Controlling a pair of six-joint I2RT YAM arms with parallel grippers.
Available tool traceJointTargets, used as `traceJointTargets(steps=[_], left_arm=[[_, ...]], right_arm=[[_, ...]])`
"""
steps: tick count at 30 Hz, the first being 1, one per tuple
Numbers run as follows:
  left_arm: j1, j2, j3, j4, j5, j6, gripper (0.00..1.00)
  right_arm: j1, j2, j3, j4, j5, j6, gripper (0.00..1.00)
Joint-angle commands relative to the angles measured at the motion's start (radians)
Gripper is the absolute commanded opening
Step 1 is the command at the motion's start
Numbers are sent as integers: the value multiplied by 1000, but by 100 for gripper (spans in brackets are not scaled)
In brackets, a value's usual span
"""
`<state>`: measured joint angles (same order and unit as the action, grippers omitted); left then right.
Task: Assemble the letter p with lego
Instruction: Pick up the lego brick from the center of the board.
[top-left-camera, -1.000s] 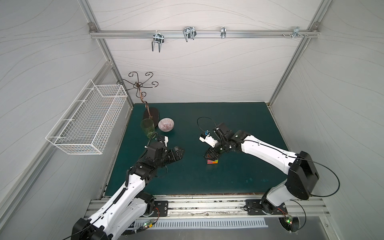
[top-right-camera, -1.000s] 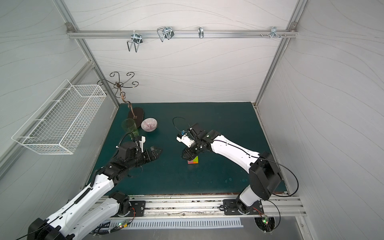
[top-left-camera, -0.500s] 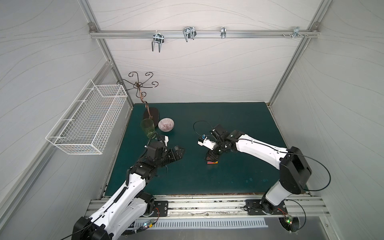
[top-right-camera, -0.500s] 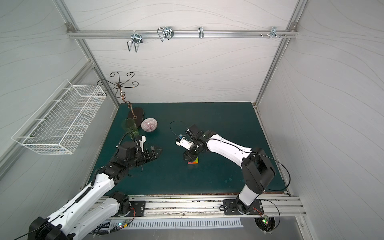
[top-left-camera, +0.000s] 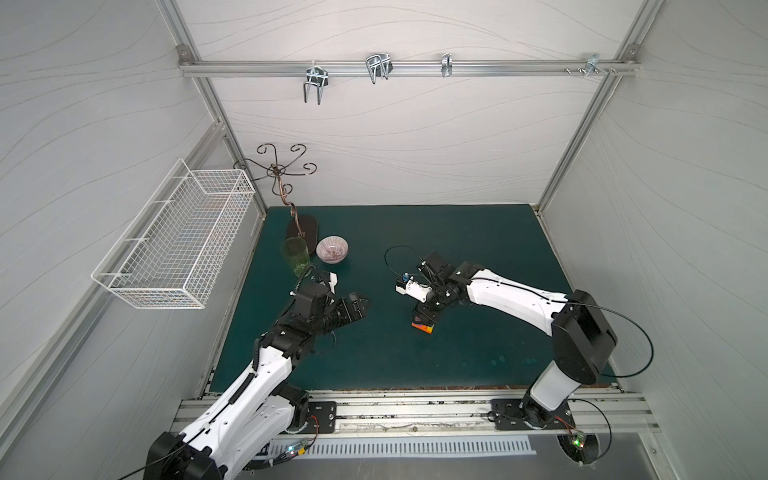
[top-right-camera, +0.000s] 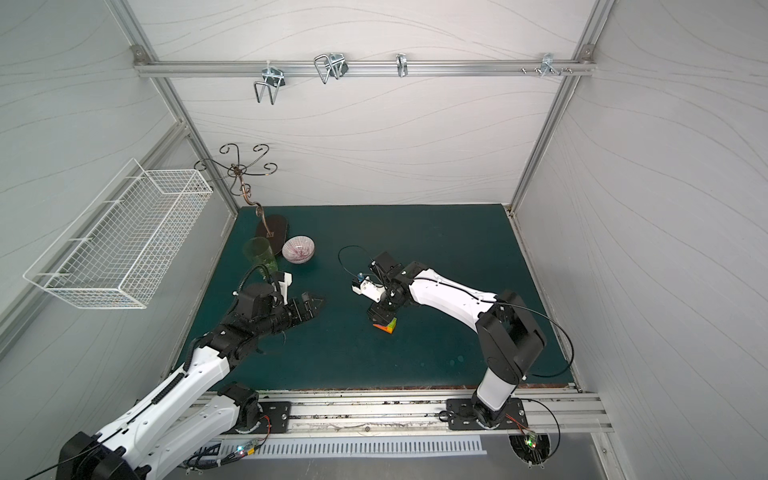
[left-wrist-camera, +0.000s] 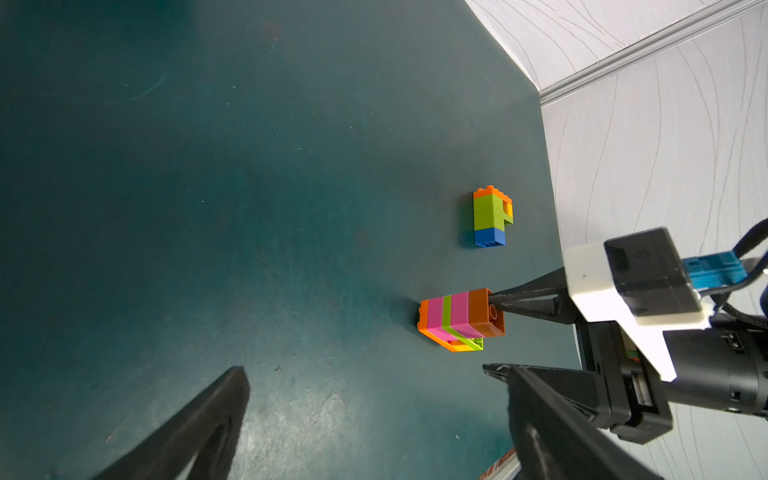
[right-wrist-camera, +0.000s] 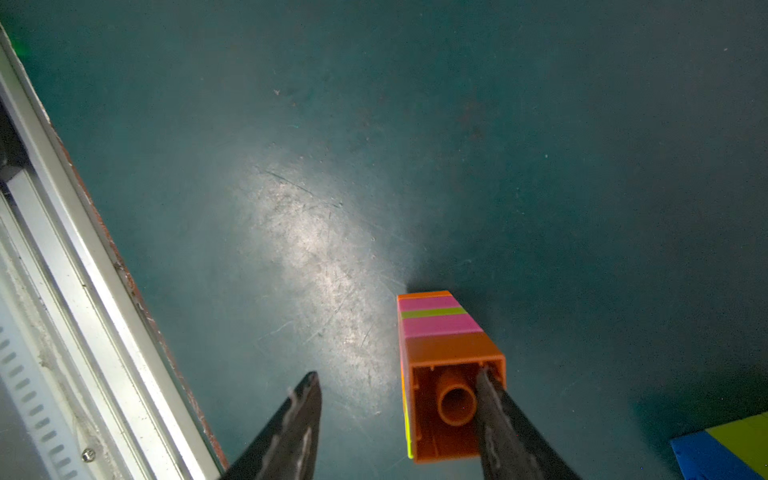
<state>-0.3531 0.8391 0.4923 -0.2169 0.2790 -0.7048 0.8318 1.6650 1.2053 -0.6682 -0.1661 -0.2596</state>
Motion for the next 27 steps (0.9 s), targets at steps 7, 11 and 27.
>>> traceJointTargets(steps=[7,11,27], left_arm=[[6,-14,-1,48,-6,-7,99],[6,-17,-4,51,-9,-8,99],[41,-64,-46,42,-39,-25,99]], right_arm=[[30,-104,41,-59,-40,53,62],[35,-124,33,-55,0,65,69],[37,64,39,-85,32,12,69]])
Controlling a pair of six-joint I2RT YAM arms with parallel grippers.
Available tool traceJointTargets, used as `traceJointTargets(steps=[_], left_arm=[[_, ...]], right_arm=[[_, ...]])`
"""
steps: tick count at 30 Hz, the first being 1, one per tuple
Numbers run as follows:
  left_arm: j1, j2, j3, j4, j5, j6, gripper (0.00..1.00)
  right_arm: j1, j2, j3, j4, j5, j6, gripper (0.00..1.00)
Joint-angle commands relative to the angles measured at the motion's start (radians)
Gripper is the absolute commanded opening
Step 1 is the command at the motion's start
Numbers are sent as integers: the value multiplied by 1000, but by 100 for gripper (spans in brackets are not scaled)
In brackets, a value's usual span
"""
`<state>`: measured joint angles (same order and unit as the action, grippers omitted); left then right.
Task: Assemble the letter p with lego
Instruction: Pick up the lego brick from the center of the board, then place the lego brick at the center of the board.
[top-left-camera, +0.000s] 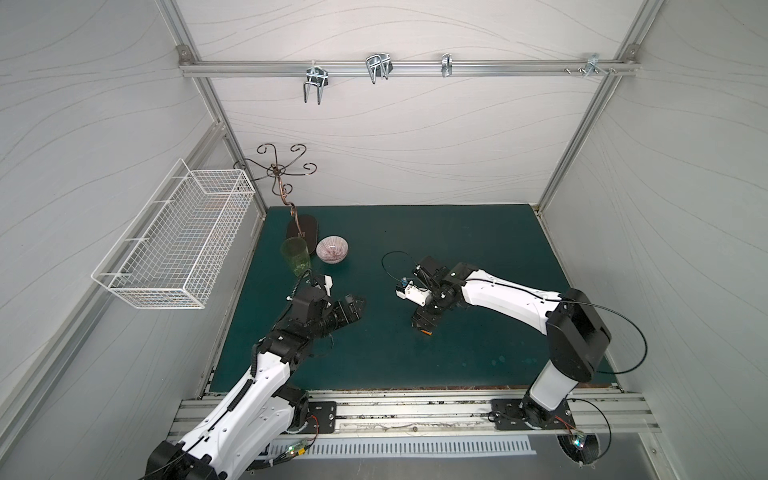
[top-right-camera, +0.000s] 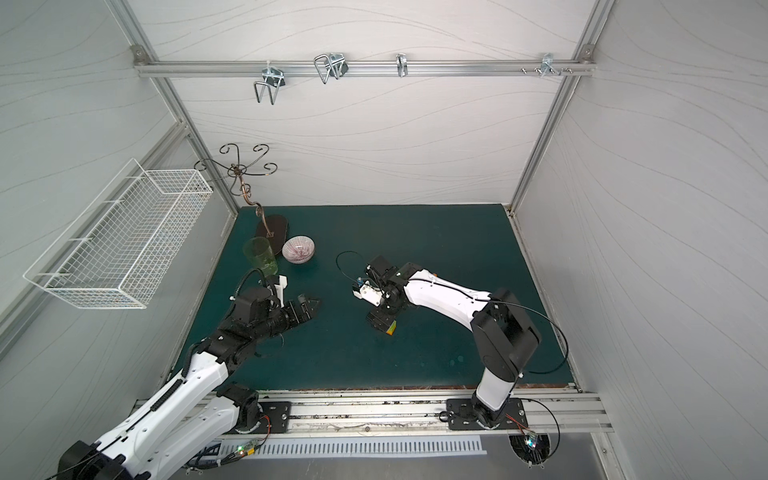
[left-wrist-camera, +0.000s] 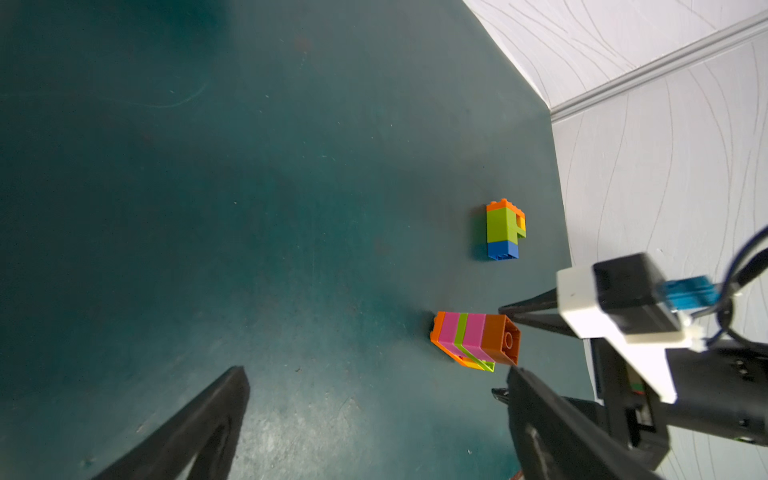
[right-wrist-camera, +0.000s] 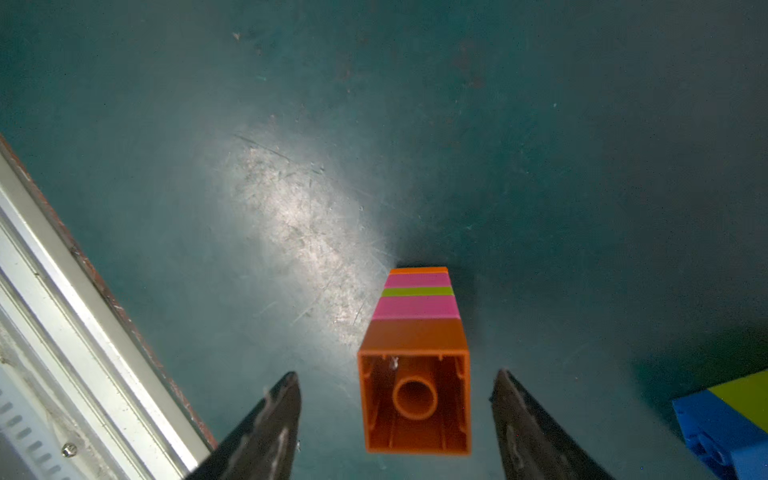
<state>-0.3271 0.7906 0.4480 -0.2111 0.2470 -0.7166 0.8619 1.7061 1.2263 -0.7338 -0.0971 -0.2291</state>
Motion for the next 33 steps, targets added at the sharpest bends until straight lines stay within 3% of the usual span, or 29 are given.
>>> traceJointTargets(steps=[1,8,10,16,23,33], left_arm=[[17,-17,-4,36,-3,-15,99],[29,-59,-28,28,-26,-24,99],[39,-97,-47,17,-52,-38,99],[102,-197,-97,-34,-49,-94,99],[193,-327,-122,-121,28,-122,99],[203,-373,-121,-174,35,-106,99]], right_arm=[[8,34,22,-17,-33,-21,65],[10,91,37,-13,4,-32,45],[16,100,46,-15,20,-35,35],[41,85,82,-4,97,-58,27],[67,152,172,92,307,-208,27],[89,297,173,482,585,-549,30]])
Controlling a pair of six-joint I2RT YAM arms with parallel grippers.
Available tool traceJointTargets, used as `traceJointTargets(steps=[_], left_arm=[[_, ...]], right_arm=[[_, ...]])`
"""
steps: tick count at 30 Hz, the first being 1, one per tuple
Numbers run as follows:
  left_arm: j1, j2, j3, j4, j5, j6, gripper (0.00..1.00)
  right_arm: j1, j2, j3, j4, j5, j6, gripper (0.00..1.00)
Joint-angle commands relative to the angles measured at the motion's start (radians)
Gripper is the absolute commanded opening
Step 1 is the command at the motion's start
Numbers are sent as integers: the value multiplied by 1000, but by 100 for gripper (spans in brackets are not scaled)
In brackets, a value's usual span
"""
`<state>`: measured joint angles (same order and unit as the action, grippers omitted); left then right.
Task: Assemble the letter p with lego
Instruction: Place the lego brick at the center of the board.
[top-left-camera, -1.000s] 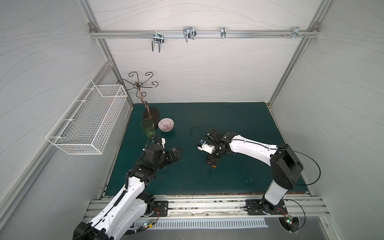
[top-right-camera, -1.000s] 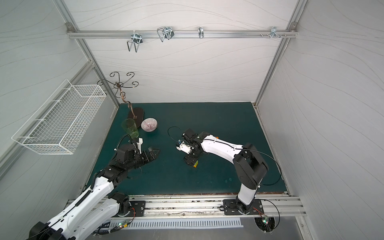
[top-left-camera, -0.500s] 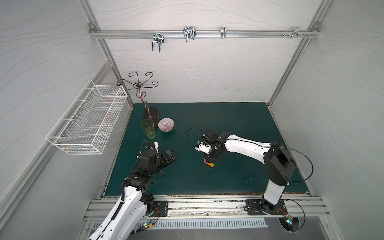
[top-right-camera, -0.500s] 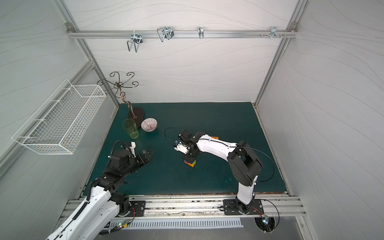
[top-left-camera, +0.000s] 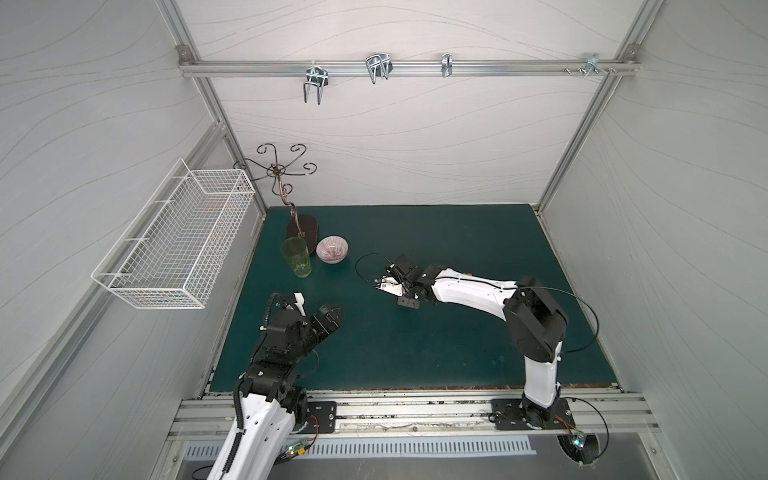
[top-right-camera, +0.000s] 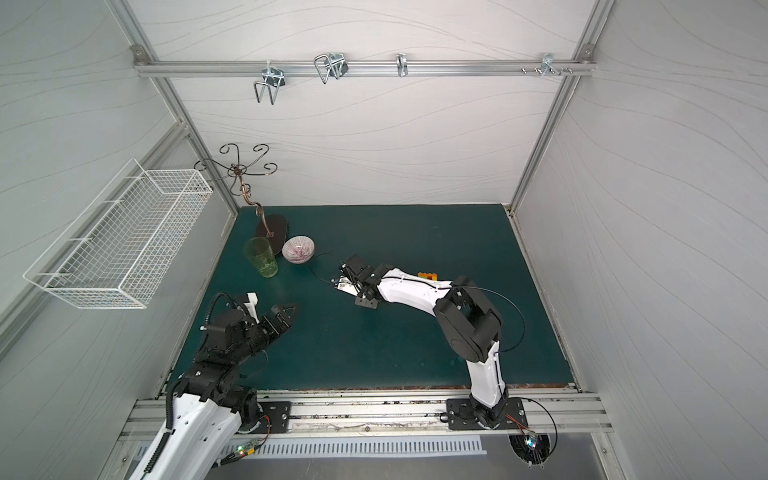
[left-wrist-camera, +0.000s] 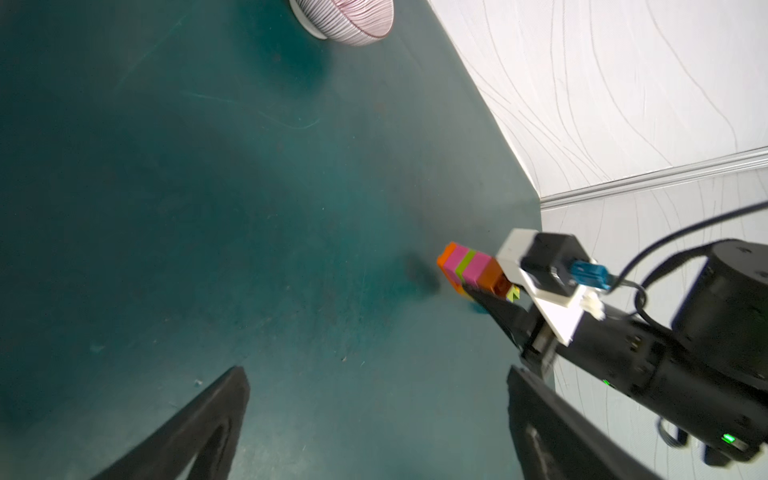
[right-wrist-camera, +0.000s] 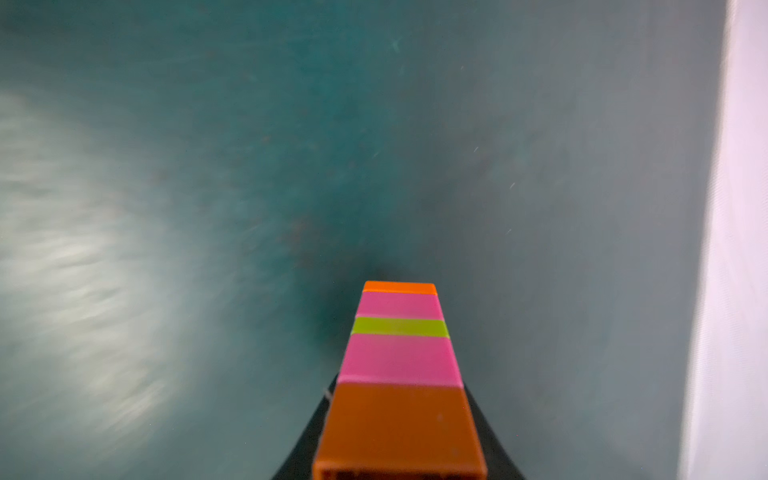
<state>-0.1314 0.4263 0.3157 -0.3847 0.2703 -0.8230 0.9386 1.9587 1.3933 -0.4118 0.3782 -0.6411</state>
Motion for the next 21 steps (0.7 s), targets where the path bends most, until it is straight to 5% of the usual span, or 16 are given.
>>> traceJointTargets(steps=[1,8,12,21], left_arm=[[9,-12,11,-3,11,3,99],[14,-35,14,-23,-8,10,99],[16,-39,10,-22,-13,8,99],[16,-16,22,-16,-8,18,99]], right_arm=[[12,65,4,197,121,-162,30],[30,125,-46,330,159,-236,35],[55,94,-89,316,150,-175,64],[100,-31,-214,264,108,-4,93]])
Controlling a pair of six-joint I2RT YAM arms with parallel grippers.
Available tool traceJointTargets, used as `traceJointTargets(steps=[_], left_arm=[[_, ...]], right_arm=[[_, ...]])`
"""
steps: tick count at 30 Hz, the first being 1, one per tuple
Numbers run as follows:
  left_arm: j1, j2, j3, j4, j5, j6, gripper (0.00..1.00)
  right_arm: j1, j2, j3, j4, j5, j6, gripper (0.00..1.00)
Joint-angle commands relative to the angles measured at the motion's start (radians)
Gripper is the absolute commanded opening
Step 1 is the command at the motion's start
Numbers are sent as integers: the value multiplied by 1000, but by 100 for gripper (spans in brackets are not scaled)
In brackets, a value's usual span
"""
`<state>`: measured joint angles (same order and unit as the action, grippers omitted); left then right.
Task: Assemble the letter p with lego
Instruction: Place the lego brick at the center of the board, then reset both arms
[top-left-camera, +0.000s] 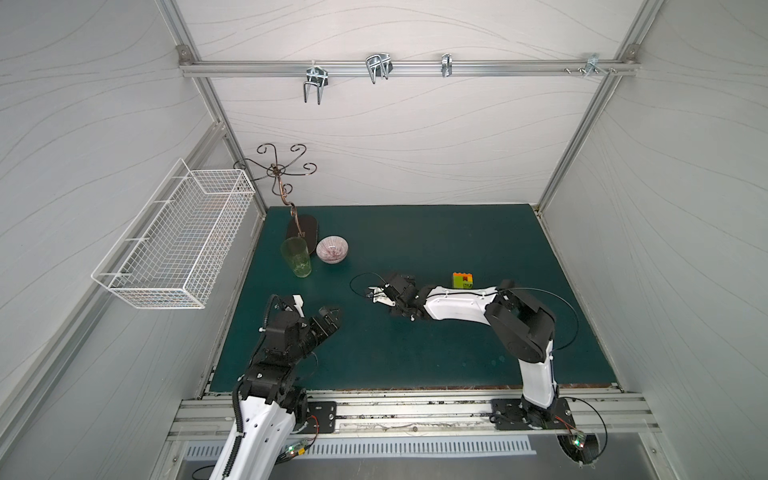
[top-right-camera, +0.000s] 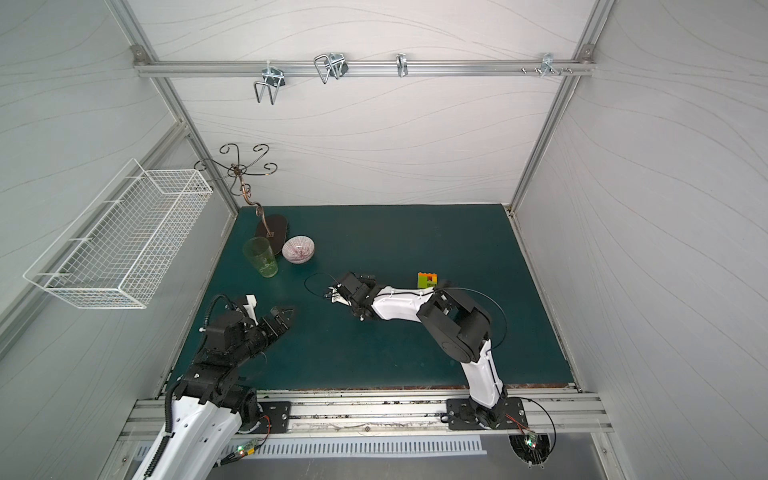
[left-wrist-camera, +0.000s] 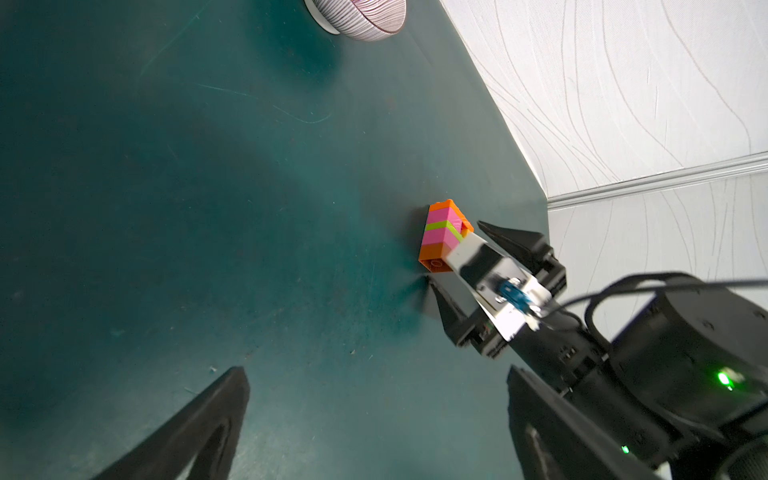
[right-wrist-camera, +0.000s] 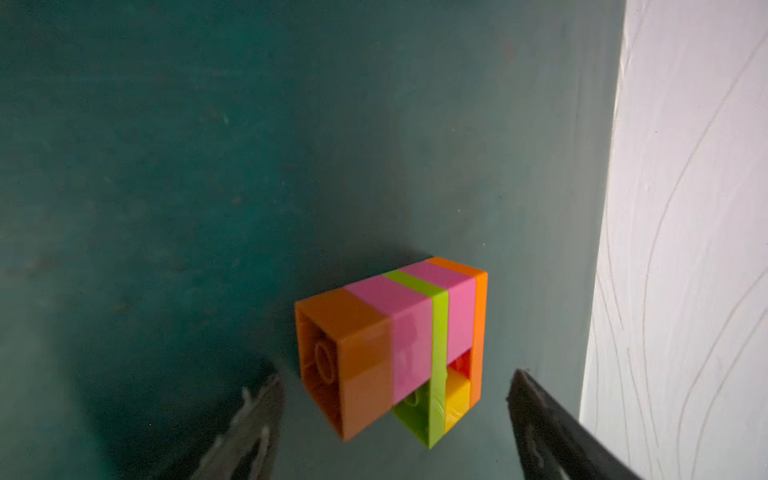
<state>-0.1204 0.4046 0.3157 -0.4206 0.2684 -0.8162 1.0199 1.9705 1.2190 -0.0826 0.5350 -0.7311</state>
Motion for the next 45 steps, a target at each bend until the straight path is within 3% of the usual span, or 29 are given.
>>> traceJointTargets(steps=[1,10,17,21,25,30,38,42,45], left_arm=[[6,8,22,22,-5,11,99],[6,26,50,17,-10,20,99],[5,47,259,-107,-104,161,99],[5,65,343,-71,-109,184,99],[5,94,428,-25,-130,239,99],[5,100,503,-21,-294,327,99],[22,33,308,179,-472,359,99],[26,91,173,323,-507,441,99],[30,147,57,448,-579,521,100]], right_arm=[[21,-62,-46,-83,-75,114,98],[23,-283,-124,-169,-263,362,99],[-47,-587,-217,-215,-379,628,99],[-117,-796,-267,-232,-434,710,99],[-185,-1002,-326,-222,-374,762,99],[-249,-1241,-423,-169,-256,715,99],[-432,-1447,-635,4,-104,685,99],[-593,-1493,-785,147,-153,712,99],[-718,-1492,-876,213,-190,805,99]])
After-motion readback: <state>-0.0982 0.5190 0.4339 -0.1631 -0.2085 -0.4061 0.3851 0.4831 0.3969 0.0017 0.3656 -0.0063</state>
